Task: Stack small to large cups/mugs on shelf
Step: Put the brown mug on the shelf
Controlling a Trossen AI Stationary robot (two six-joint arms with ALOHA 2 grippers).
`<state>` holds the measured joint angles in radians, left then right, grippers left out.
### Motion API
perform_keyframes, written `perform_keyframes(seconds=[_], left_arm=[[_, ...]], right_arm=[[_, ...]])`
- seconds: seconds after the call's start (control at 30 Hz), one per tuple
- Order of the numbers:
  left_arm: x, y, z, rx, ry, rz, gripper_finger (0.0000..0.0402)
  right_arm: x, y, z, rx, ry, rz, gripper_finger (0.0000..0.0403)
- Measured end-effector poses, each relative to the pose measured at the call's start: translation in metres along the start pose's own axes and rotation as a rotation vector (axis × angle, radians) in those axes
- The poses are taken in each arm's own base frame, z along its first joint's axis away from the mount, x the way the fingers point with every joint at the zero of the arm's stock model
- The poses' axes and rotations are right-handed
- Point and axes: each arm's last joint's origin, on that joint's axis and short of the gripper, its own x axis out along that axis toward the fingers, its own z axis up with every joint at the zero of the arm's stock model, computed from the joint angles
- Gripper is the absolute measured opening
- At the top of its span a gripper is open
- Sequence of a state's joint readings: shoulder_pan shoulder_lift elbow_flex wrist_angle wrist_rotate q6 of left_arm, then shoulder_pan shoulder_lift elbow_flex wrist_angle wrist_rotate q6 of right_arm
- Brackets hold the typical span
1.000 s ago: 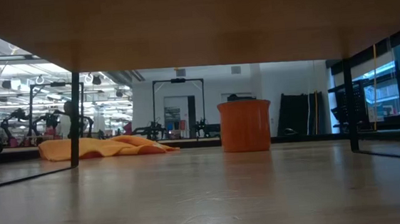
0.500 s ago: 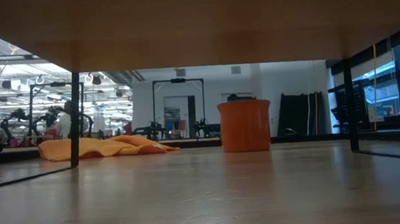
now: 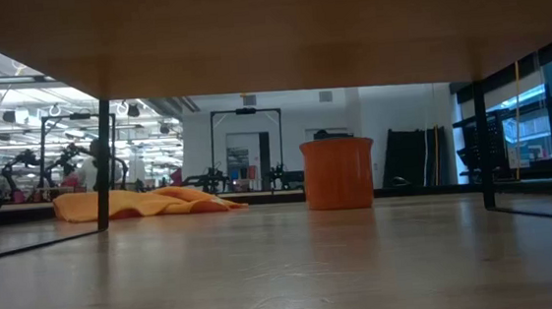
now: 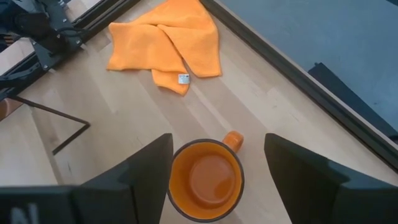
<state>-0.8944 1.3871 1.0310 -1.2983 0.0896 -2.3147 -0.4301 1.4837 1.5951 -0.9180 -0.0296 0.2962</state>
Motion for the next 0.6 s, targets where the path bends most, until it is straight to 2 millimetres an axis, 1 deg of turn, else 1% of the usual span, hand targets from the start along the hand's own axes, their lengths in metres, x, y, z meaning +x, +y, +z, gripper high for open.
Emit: perform_keyframes(seconds=[0.13, 0.3, 0.4, 0.6], left_arm=[[0.014, 0.003, 0.009, -0.013, 0.008, -0.019, 0.0137], [0.034, 0.004, 0.010, 0.001, 0.086, -0.084, 0.0136], [0.038, 0.004, 0.010, 0.005, 0.095, -0.092, 0.0135], [0.039, 0.010, 0.009, 0.027, 0.072, -0.068, 0.0135]], right_arm=[[0.000, 0.000, 0.000, -0.013, 0.000, 0.000, 0.0255], [0.000, 0.000, 0.000, -0.013, 0.004, -0.001, 0.0255], [0.000, 0.000, -0.002, -0.013, 0.016, -0.005, 0.0255], [0.000, -0.001, -0.003, -0.013, 0.031, -0.010, 0.0255]])
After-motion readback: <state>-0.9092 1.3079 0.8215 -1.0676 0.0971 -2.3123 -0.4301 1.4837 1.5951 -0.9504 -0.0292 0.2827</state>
